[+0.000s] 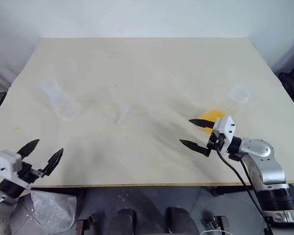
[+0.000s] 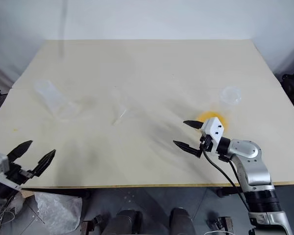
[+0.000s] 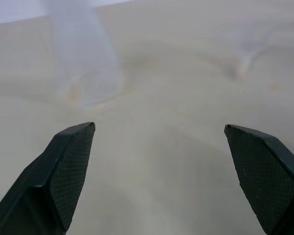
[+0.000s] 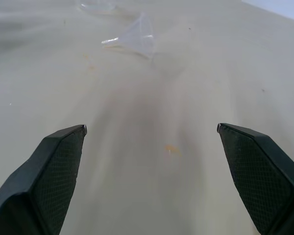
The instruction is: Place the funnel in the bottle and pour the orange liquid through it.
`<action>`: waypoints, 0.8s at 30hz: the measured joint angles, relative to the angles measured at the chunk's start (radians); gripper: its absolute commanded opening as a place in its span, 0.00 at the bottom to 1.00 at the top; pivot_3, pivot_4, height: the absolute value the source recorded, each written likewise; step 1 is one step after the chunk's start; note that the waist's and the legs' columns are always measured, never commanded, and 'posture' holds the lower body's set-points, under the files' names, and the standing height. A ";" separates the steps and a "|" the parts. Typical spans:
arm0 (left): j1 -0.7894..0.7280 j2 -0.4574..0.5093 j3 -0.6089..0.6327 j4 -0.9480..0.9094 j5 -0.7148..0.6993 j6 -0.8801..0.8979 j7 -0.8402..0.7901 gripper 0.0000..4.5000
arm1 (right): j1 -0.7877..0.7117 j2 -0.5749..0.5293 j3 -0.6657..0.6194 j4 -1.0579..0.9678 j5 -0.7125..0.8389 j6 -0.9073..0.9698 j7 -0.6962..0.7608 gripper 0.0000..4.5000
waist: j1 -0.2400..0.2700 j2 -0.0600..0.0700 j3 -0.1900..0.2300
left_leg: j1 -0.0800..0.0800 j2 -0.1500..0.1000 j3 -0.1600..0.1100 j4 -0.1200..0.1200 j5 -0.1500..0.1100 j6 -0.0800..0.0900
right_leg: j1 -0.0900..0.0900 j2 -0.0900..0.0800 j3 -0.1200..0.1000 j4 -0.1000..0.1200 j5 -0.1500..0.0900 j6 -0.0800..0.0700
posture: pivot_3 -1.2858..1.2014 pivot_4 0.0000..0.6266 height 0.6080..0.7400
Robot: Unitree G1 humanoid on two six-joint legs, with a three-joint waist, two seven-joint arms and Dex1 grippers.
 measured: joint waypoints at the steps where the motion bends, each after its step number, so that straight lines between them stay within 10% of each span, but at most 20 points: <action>1: -0.003 -0.002 0.010 0.001 -0.001 0.007 0.014 1.00 | -0.010 0.006 0.001 0.005 0.000 -0.004 0.001 1.00 | 0.004 0.000 0.000 | 0.000 0.000 -0.001 0.001 0.000 0.000 | 0.001 0.000 -0.001 0.000 0.000 0.000 | 0.52 0.24 1.00; 24: -0.834 0.199 -0.184 0.724 0.114 0.030 0.001 1.00 | -0.030 0.045 -0.021 -0.282 0.144 0.217 -0.149 1.00 | -0.008 0.000 0.000 | -0.001 -0.002 -0.002 0.000 0.000 0.000 | -0.002 0.001 -0.007 0.008 0.000 0.000 | 0.52 0.24 1.00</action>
